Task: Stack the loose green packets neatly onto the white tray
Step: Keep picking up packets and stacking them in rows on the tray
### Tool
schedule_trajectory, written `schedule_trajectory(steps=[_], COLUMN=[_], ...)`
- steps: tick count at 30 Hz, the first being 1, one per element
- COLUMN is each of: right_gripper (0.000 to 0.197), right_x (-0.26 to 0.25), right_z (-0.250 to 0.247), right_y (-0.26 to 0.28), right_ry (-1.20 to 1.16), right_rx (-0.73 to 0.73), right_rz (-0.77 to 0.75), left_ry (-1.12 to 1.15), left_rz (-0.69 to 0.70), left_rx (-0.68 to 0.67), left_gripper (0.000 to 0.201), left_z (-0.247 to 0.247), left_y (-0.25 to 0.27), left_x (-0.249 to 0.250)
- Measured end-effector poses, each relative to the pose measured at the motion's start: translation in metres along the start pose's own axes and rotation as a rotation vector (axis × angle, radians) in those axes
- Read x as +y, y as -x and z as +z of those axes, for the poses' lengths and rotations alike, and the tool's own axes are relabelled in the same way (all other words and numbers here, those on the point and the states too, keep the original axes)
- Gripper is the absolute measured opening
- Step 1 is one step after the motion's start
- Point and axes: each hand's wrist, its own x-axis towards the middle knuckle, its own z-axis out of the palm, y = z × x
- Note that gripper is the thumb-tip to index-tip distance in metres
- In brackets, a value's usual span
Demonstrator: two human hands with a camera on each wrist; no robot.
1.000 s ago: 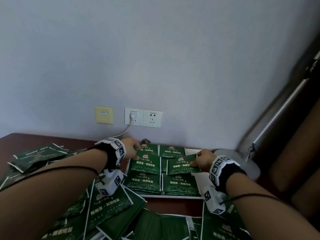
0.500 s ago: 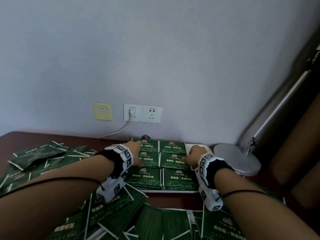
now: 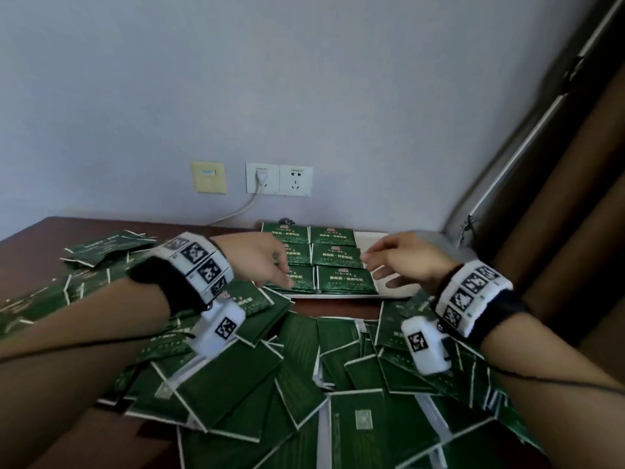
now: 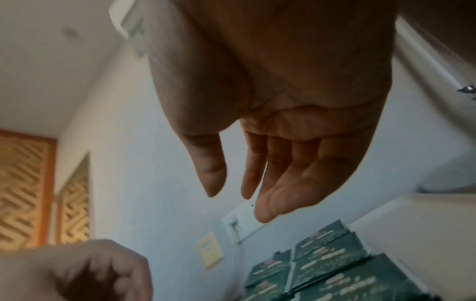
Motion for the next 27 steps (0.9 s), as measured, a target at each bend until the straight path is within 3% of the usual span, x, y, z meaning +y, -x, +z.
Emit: schedule_trajectory(steps=[7, 13, 17, 23, 27], right_gripper=[0.011, 0.006, 0.011, 0.029, 0.046], right_x=[0.034, 0.074, 0.091, 0.086, 0.079], right_z=[0.023, 0.04, 0.055, 0.066, 0.071], right_y=[0.103, 0.159, 0.164, 0.155, 0.155], right_ry=[-0.275, -0.318, -0.253, 0.068, 0.263], right_rx=[-0.014, 0.02, 0.078, -0.003, -0.024], right_rz=[-0.063, -0.068, -0.063, -0.079, -0.068], left_ry=[0.041, -0.072, -0.168, -0.166, -0.118], left_rz=[0.026, -0.055, -0.109, -0.111, -0.122], left_rx=[-0.024, -0.095, -0.059, 0.015, 0.046], left_gripper=[0.039, 0.069, 0.078, 0.062, 0.062], left_z=[0.056, 0.091, 0.1, 0.094, 0.09], left_y=[0.066, 0.088, 0.097, 0.092, 0.093], left_x=[0.007, -0.006, -0.005, 0.001, 0.001])
